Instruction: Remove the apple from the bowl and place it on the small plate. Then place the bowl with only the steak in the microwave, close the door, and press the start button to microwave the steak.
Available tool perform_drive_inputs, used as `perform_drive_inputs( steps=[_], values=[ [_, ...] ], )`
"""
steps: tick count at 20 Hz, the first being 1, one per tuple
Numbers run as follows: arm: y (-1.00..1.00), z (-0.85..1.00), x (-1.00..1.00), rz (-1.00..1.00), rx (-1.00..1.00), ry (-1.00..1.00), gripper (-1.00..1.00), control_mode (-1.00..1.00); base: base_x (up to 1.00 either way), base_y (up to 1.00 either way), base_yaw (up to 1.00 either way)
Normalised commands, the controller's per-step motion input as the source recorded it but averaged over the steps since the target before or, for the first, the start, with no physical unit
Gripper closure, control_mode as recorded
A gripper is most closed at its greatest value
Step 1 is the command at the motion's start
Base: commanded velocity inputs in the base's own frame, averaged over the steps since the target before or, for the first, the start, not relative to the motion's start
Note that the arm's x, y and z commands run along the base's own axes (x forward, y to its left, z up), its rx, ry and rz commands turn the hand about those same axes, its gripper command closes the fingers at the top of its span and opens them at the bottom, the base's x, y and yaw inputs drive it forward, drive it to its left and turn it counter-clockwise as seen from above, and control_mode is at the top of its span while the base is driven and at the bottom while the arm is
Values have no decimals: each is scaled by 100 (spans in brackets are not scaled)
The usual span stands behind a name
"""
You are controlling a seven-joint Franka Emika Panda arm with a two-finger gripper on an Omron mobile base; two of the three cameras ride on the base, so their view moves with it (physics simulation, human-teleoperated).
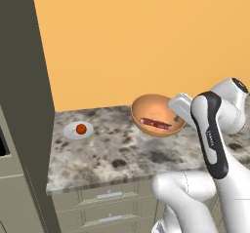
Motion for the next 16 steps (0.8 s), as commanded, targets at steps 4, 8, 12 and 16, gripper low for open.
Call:
perform_drive_inputs(
  steps=[4, 8, 12, 16],
  values=[
    [-17, 66, -84, -15, 0, 0, 100, -100, 0, 0, 0],
    [0, 35, -86, -6, 0, 0, 100, -100, 0, 0, 0],
    [0, -9, -25, -1, 0, 11, 100, -100, 0, 0, 0],
    [0, -2, -16, 0, 1, 2, 100, 100, -75, 19, 0]
  ],
)
